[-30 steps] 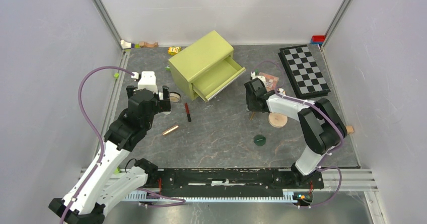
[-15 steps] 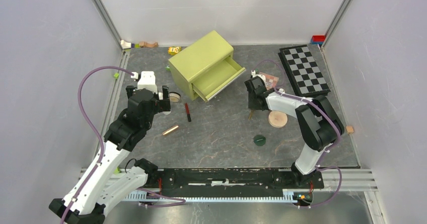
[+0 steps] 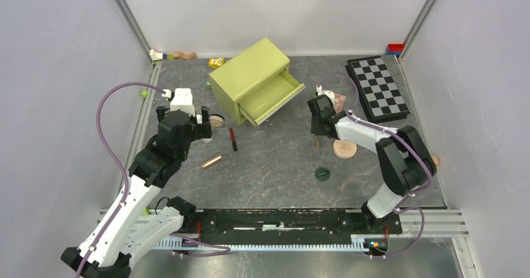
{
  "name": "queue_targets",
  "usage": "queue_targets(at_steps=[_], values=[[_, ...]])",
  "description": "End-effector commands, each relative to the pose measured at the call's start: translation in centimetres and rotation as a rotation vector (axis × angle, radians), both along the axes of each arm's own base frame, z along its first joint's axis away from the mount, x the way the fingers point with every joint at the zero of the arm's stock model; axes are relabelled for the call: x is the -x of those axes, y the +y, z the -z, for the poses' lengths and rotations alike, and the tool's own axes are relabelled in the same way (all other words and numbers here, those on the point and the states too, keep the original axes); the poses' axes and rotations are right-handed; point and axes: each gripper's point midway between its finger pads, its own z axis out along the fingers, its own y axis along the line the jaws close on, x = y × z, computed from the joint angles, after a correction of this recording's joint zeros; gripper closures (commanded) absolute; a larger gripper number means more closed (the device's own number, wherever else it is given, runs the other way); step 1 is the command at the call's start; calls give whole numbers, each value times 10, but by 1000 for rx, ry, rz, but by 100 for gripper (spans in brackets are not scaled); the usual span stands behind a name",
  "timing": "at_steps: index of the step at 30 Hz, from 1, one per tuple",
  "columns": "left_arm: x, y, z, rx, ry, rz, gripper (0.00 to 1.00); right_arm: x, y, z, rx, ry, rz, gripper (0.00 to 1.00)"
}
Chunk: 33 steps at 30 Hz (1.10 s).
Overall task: Organize the makeup
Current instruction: Pick up the makeup from the center of the board, then place the makeup in the drawer.
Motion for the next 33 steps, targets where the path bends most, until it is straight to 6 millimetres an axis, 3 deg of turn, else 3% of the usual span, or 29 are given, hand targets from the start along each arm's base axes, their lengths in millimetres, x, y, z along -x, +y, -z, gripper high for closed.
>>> queue_targets(at_steps=[1,4,8,16,20,28,33], values=[[0,0,-8,55,-33,-17,0,-14,-8,-55,-43,-172,78,95],[0,0,-8,55,-33,-21,0,-16,-11,-83,-98,-258,126,96],[0,2,-7,56,-32,-27,0,-16,4,-123,-292,-381,148,97],[-1,4,-7,58,-31,-37,0,-22,78,-188,-834,-500,96,98],[-1,4,-6,58,-29,-36,0,-28,110,-210,-967,-530,108,99],[-1,4,-6,56,-27,-36,0,-50,164,-217,-1112,-499,134,97],[-1,4,-6,60,-28,-35,0,-63,176,-212,-1140,-499,175,96]])
